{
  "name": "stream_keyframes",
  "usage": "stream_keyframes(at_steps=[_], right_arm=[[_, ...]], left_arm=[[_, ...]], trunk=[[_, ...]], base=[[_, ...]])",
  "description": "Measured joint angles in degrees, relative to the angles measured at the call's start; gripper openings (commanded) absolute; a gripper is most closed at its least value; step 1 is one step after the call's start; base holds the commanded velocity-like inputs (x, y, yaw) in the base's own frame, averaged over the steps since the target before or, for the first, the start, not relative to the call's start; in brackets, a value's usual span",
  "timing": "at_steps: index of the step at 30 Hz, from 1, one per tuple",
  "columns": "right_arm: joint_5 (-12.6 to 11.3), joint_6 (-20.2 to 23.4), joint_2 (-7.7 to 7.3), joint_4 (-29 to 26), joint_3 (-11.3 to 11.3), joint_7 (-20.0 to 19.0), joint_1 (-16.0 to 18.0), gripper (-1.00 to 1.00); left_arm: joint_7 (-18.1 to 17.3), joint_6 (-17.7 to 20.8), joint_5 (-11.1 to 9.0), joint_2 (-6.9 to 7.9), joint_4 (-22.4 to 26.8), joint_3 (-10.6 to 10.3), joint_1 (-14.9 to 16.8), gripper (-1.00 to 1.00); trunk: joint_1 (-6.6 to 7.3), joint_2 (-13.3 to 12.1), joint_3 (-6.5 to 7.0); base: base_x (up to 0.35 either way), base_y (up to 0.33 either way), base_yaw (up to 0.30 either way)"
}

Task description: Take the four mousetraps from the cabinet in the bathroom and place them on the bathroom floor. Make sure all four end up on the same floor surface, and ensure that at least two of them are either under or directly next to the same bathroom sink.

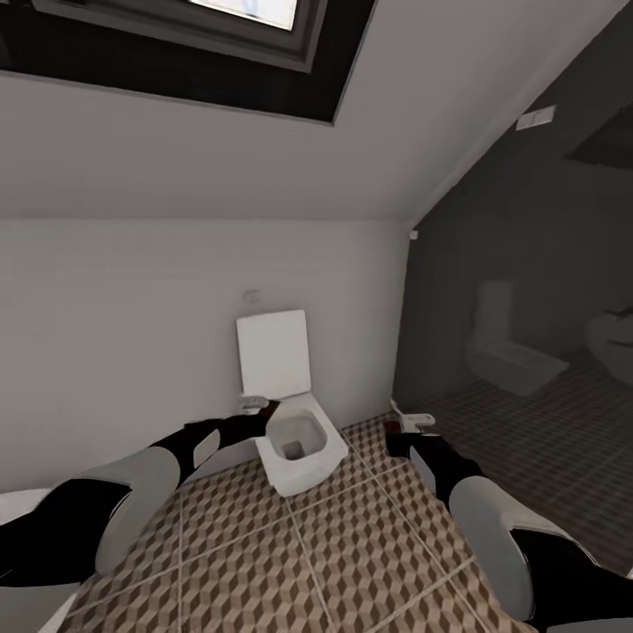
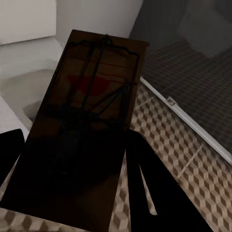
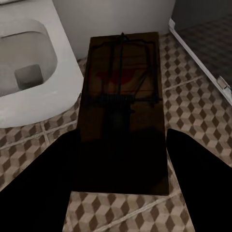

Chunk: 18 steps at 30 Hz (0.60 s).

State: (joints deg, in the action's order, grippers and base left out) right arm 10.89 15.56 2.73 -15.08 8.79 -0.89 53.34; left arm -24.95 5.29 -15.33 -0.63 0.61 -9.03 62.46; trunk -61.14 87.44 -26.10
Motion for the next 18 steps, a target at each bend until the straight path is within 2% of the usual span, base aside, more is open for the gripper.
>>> stream_keyframes(at_steps=[6,18], right_arm=[[-0.05,-0.07,-0.14,0.01,0.12,0.15,0.00,-1.00],[-0.01,-0.51,-0.42,0.06,0.21,0.22,0.01,-1.00]], left_arm=[[0.03,-0.04,0.11,0.01,0.74,-0.11,0.00,-1.00],[-0.04,-0.05,0.19,0.22,0.99,-0.14,0.00,-1.00]], trunk=[[0.00,0.00,0.00],[0.00,0.00,0.00]], base=[[0.000,0.000,0.237],[0.000,0.000,0.031]])
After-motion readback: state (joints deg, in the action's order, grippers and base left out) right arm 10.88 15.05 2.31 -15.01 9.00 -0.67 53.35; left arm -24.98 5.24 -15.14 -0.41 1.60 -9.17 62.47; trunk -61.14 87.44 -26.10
